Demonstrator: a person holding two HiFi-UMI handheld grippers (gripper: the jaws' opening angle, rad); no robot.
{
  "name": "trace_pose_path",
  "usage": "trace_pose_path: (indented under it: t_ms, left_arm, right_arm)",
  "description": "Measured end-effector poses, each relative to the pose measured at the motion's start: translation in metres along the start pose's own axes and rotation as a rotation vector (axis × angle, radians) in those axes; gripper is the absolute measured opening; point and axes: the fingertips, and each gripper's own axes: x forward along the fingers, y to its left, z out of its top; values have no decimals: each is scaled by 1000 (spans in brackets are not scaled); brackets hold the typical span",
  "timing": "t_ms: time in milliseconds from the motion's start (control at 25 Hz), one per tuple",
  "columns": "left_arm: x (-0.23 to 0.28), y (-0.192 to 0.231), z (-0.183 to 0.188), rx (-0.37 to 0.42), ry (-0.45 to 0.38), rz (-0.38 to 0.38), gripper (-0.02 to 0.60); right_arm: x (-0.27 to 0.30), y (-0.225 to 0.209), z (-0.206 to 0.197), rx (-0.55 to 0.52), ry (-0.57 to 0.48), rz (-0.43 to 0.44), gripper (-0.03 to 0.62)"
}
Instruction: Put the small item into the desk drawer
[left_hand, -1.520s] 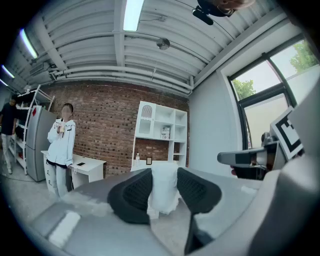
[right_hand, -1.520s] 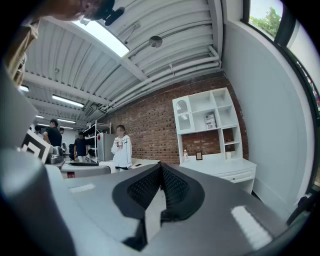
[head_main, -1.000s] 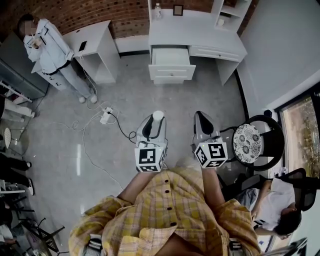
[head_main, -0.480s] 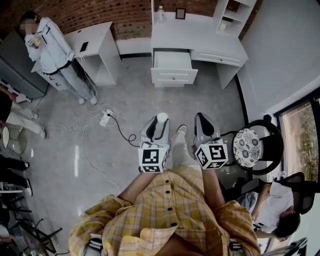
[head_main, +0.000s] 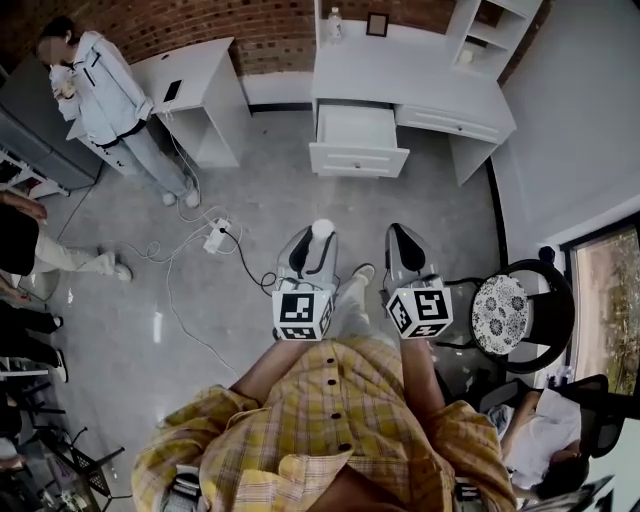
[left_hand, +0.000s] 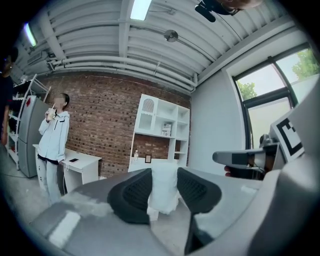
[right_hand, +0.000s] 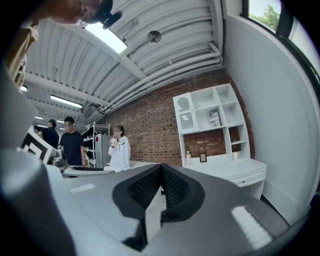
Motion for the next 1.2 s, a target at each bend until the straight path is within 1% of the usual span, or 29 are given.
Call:
trace_pose_path:
  t_ms: [240,360,480,800,1040,1200]
  left_arm:
    - [80,19,1,-7,24,2,167]
    - [122,26,8,-5,33,5,167]
    - [166,34,13,-5,45,14,167]
    - [272,55,13,-14,99,43,167]
    - [330,62,9,-7,124,54,167]
    - [355,64,4,-5,137,53,167]
  right_arm:
    - [68,-45,-1,7,25,9,-5]
    - [102,-71,2,17,34,18,-5]
    - [140,-100,5,18,46,21,-5]
    - [228,-168,4,48,81,36,-5]
    - [274,-206,1,66,91,45,-6]
    - [294,-218,-4,80,95,50,-5]
